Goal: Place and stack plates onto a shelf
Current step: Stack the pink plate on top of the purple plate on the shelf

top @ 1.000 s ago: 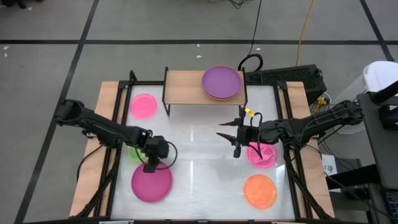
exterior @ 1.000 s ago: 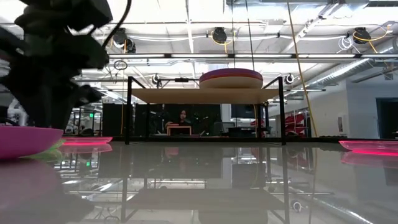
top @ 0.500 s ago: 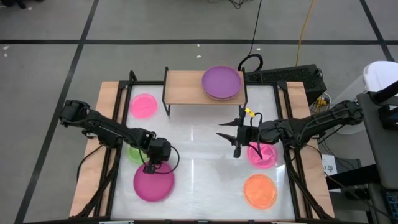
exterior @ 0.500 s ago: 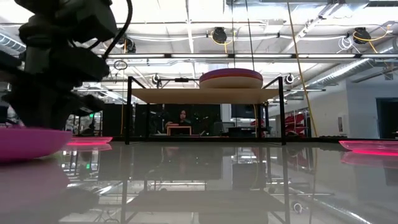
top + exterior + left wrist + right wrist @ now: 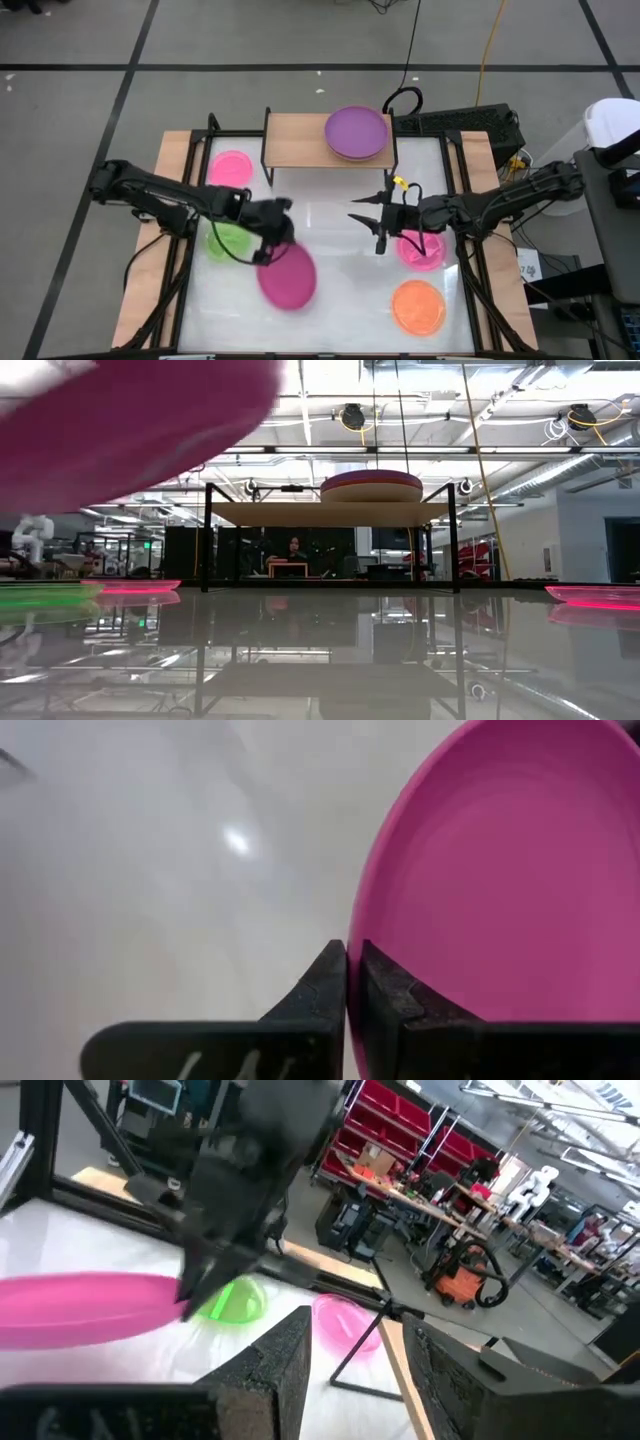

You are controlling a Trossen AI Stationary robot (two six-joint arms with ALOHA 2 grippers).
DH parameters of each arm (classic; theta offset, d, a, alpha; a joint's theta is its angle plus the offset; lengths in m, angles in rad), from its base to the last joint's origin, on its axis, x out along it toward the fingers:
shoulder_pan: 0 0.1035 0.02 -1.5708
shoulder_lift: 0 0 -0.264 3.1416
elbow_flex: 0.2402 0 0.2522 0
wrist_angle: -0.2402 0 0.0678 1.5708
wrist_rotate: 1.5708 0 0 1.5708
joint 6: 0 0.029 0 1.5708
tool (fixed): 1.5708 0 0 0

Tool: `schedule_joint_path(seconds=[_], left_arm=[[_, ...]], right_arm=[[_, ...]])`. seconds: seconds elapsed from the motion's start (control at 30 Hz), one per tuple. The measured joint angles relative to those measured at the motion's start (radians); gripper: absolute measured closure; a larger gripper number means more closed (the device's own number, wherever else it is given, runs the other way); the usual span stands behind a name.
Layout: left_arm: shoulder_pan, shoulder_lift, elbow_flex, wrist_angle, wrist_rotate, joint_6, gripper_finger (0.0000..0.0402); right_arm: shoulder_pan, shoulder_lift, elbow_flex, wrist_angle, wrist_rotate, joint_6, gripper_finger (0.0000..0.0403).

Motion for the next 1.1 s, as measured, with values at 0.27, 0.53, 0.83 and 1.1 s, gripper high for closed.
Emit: schedule_joint_path(seconds=[0.27,0.53,0.83,1.1], left_arm=[[0.179,-0.013,0.206,0.033,-0.122,0.209,0.0391],[0.471,-0.006,0.225,0.602,-0.143,0.010,0.0391],[0.758,0.127,0.244,0.730,0.057,-0.501,0.0391],[0.774,0.342,0.506,0.459,0.161,-0.488,0.0391]], right_arm=[[0.114,-0.146,-0.002,-0.092,0.349,-0.040,0.0263],[0.195,-0.259,-0.035,-0.094,0.363,-0.022,0.0264],[0.208,-0.291,-0.137,0.081,0.363,-0.115,0.0264],[0.209,-0.294,-0.179,0.222,0.363,-0.203,0.0264]])
